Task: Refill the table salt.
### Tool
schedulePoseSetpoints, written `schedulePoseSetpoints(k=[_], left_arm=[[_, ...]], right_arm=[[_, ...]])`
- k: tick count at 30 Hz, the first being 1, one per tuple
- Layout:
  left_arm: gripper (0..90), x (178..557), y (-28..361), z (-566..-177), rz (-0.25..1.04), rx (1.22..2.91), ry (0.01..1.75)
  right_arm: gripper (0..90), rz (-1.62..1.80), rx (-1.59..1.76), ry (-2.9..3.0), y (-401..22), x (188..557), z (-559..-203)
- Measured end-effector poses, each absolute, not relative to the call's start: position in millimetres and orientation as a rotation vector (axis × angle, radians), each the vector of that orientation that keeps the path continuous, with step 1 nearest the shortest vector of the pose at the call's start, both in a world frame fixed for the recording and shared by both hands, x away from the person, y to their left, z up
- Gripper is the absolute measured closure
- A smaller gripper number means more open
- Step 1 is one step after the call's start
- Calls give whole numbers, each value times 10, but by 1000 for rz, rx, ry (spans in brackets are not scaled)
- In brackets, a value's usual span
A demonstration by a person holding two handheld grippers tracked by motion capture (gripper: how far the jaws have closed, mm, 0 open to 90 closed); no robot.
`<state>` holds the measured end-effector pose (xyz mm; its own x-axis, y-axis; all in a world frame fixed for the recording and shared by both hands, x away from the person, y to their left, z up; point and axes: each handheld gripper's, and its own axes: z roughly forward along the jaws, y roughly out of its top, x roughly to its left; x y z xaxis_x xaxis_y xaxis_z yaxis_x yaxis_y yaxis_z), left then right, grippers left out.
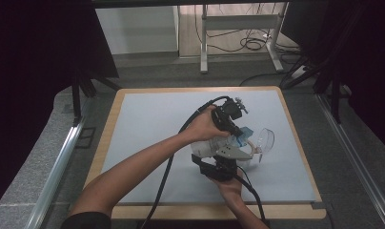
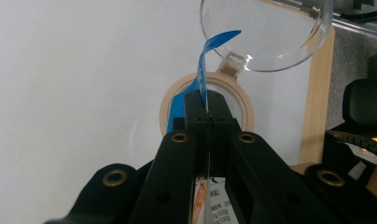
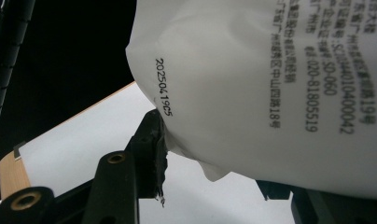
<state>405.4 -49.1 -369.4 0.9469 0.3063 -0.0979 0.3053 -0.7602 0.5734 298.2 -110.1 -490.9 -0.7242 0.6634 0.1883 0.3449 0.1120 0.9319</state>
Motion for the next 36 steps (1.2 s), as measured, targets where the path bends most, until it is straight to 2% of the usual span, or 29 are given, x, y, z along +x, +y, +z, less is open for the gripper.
schedulePoseSetpoints(k=[36], left_arm=[[900,4047,-544,-3717,-2,2507,416]], right_arm=[[517,1660,1025,2103,-1112,2969,-4918]])
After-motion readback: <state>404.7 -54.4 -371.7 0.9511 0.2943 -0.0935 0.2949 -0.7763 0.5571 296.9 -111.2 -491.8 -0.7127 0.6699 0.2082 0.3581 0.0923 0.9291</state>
